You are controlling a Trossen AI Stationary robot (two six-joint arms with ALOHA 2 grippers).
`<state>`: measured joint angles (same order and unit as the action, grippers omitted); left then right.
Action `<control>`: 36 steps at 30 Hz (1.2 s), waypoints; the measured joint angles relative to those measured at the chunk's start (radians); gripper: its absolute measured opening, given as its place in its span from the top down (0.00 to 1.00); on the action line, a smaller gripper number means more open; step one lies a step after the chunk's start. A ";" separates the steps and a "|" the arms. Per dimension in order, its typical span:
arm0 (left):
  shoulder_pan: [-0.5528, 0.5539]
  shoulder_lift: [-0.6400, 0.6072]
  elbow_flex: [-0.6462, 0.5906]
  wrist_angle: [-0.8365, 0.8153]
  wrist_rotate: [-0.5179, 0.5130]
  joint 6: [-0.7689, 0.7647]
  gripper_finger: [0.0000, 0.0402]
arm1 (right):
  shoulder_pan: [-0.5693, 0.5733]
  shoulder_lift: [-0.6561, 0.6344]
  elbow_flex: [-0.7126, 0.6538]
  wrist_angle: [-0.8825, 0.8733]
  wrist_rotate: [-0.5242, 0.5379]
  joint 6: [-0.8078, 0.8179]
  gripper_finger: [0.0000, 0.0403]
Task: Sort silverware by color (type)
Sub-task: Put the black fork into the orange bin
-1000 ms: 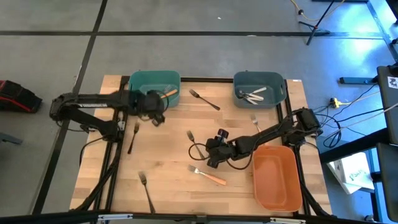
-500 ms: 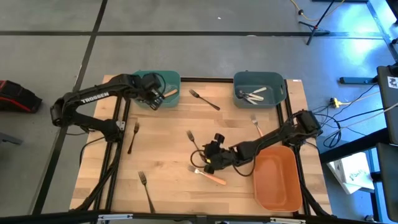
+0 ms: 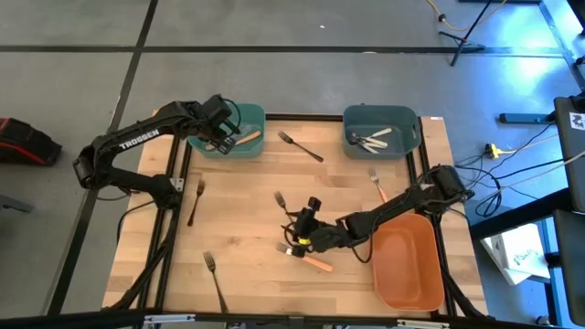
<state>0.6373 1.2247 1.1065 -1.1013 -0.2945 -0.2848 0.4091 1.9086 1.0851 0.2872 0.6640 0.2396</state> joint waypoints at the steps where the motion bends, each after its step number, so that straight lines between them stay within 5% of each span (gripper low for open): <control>1: 0.000 0.000 0.000 -0.002 0.001 0.000 0.68 | 0.000 0.014 0.000 0.030 0.001 -0.027 0.56; 13: -0.003 0.000 0.000 -0.003 0.047 0.000 0.68 | 0.038 0.059 0.000 0.177 0.006 -0.141 0.56; 20: -0.052 -0.017 0.000 0.008 0.011 0.008 0.68 | 0.094 0.052 0.000 0.087 0.150 -0.162 0.56; 27: -0.312 -0.139 -0.004 0.068 -0.122 -0.076 0.68 | 0.124 0.040 0.000 0.019 0.173 -0.106 0.55; 36: -0.691 -0.291 -0.223 0.368 -0.096 -0.189 0.68 | 0.127 0.030 0.021 -0.036 0.087 -0.035 0.55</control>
<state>-0.0538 0.9342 0.8834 -0.7338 -0.3902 -0.4740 0.5365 1.9384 1.1057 0.2508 0.7512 0.2044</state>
